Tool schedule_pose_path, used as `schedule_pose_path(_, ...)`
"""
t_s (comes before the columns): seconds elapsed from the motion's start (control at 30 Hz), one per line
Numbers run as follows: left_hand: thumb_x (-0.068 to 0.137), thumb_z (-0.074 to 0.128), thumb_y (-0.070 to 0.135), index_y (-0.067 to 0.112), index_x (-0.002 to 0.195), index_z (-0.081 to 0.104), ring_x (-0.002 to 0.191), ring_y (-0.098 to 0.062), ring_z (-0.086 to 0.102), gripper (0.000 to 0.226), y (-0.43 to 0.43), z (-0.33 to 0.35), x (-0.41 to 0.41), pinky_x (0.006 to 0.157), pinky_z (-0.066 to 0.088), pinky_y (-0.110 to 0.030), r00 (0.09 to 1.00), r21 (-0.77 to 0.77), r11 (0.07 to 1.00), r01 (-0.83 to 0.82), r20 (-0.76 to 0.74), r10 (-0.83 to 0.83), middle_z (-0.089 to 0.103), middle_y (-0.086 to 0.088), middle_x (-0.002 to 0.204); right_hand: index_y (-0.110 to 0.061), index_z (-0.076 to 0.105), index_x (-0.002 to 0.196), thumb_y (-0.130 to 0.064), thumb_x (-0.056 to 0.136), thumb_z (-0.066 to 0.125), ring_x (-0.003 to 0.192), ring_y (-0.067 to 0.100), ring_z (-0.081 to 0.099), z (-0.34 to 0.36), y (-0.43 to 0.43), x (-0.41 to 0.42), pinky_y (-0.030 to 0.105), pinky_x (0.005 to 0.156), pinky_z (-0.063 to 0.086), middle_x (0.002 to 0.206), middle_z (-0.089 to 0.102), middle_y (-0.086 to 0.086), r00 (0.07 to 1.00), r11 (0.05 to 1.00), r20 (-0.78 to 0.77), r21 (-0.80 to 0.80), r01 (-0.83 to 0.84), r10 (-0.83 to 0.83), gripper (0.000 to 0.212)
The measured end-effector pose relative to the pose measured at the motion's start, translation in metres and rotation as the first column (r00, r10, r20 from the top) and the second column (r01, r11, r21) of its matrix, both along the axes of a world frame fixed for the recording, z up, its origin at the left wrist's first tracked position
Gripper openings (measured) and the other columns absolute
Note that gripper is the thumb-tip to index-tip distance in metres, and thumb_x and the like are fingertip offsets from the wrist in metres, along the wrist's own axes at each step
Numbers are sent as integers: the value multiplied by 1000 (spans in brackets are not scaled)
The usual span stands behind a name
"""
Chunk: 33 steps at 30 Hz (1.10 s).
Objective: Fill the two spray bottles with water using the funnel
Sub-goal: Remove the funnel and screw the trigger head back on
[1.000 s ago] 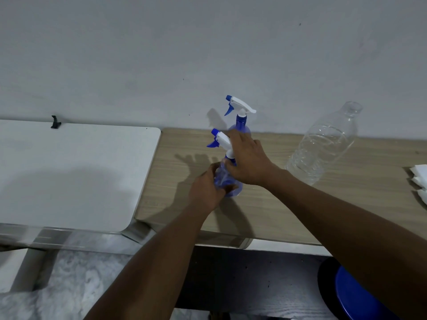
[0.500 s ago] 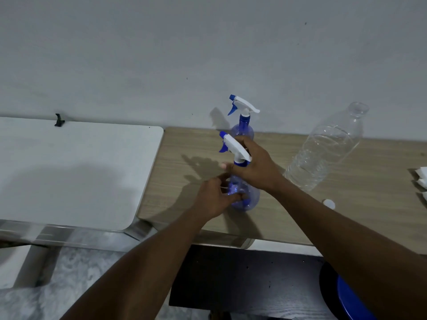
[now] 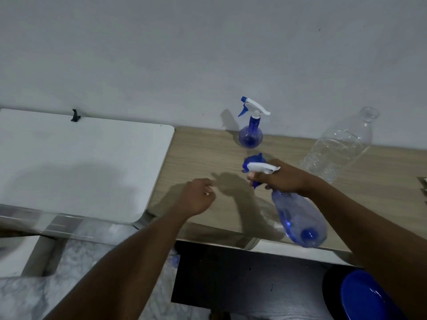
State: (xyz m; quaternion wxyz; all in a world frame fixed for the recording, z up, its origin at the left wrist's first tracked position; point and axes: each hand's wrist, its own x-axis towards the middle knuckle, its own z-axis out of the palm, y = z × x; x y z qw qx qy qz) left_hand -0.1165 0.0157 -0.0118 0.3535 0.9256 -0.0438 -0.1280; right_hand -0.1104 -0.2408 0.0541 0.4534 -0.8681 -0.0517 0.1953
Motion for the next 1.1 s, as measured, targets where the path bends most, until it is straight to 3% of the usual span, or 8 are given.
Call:
schedule_pose_path(0.1, 85, 58, 27, 25, 113, 69, 97, -12, 66, 30, 48, -5, 8, 89, 46, -18, 985, 144, 975, -168, 57, 161, 71, 9, 110, -6, 72, 100, -37, 94, 65, 93, 39, 67, -11, -2, -8, 33, 71, 54, 95, 74, 18, 984, 990, -162, -111, -92, 73, 33)
schedule_pose_path(0.23, 87, 60, 22, 20, 121, 66, 106, -20, 66, 35, 63, -10, 9, 92, 44, -23, 982, 151, 970, -191, 33, 188, 70, 0, 115, 2, 67, 81, -30, 95, 62, 61, 16, 63, -12, 8, -16, 16, 58, 48, 75, 72, 14, 987, 975, -154, -205, -86, 54, 35)
schedule_pose_path(0.4, 85, 57, 34, 31, 123, 63, 106, -17, 65, 38, 51, -8, 6, 98, 49, -32, 997, 216, 973, -81, 32, 76, 70, 8, 117, 1, 66, 80, -28, 94, 64, 66, 17, 62, -12, 13, -14, 36, 70, 53, 78, 71, 17, 993, 979, -101, -187, -87, 69, 33)
schedule_pose_path(0.57, 86, 58, 35, 32, 124, 61, 104, -16, 65, 39, 46, -6, 8, 95, 50, -33, 999, 216, 975, -49, 25, 44, 69, 8, 118, -8, 62, 72, -26, 93, 66, 55, 14, 60, -9, 14, -15, 23, 60, 49, 64, 66, 10, 998, 983, -43, -176, 47, -55, 27)
schedule_pose_path(0.7, 84, 58, 33, 29, 123, 63, 101, -18, 66, 39, 48, -7, 12, 95, 51, -36, 998, 211, 976, -53, 37, 46, 69, 4, 117, -3, 67, 77, -32, 92, 68, 66, 24, 67, -10, 11, -14, 30, 69, 53, 72, 72, 13, 995, 980, -97, -193, -36, 17, 32)
schedule_pose_path(0.83, 87, 60, 27, 24, 125, 63, 103, -20, 65, 38, 46, -7, 15, 96, 51, -35, 998, 192, 980, -45, 44, 38, 69, -1, 119, -3, 66, 80, -28, 92, 70, 57, 19, 60, -10, 13, -16, 23, 56, 49, 65, 66, 9, 996, 991, -76, -125, 47, -57, 28)
schedule_pose_path(0.97, 87, 60, 25, 23, 126, 62, 102, -20, 65, 39, 46, -4, 20, 95, 51, -35, 998, 178, 983, -44, 49, 36, 69, -2, 119, -4, 60, 90, -34, 91, 67, 65, 15, 65, -1, 16, -11, 28, 66, 50, 76, 73, 10, 1000, 998, -13, -60, 10, -11, 31)
schedule_pose_path(1.1, 88, 60, 24, 22, 127, 62, 104, -20, 64, 39, 44, 5, 30, 93, 49, -31, 996, 177, 982, -57, 84, 42, 68, -1, 120, -10, 57, 86, -31, 91, 63, 68, 12, 59, 27, 17, 1, 31, 68, 46, 74, 69, -6, 979, 992, 163, 33, 119, -123, 22)
